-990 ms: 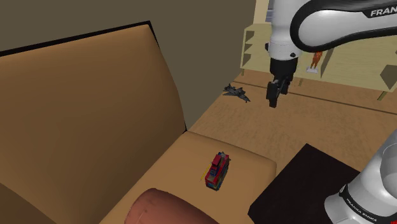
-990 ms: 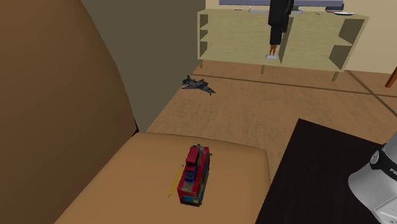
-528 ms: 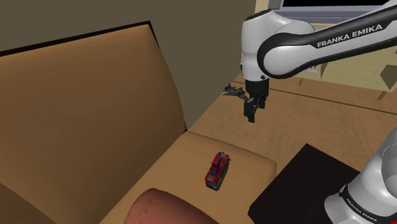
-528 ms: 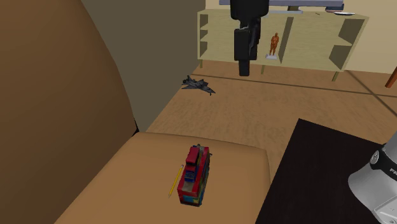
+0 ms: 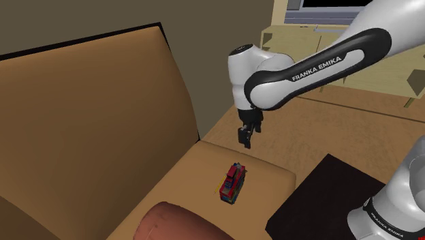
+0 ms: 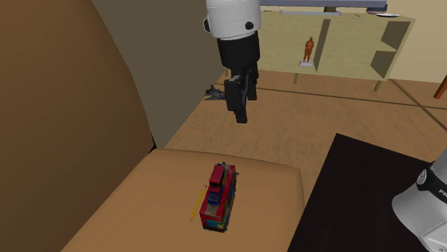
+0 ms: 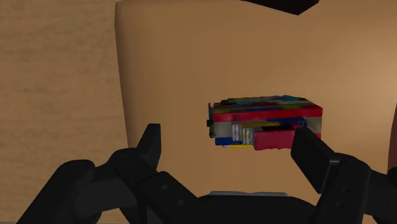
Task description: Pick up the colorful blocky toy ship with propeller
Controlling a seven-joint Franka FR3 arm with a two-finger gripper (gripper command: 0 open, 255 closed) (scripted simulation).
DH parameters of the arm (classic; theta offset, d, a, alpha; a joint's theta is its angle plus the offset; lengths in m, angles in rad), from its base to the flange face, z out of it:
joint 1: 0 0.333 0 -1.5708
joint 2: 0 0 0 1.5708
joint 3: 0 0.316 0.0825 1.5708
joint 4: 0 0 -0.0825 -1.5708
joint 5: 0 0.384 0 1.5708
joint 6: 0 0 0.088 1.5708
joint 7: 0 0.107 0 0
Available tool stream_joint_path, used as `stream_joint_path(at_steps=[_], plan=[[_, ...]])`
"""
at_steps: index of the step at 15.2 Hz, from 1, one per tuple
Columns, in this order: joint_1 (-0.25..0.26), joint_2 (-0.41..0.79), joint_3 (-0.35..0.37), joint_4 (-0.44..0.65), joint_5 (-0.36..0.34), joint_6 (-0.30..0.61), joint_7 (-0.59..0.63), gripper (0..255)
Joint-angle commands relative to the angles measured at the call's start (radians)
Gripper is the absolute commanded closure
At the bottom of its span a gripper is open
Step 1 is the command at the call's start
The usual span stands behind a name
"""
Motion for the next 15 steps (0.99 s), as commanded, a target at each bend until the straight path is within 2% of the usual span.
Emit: stream_joint_path(at_steps=[1, 9, 15], plan=[[0.013, 0.075, 0.018, 0.025, -0.012, 0.038, 0.022, 0], [0.075, 0.373, 0.054, 0.195, -0.087, 0.114, 0.091, 0], [0.086, 0.439, 0.047, 0.196, -0.111, 0.171, 0.109, 0]])
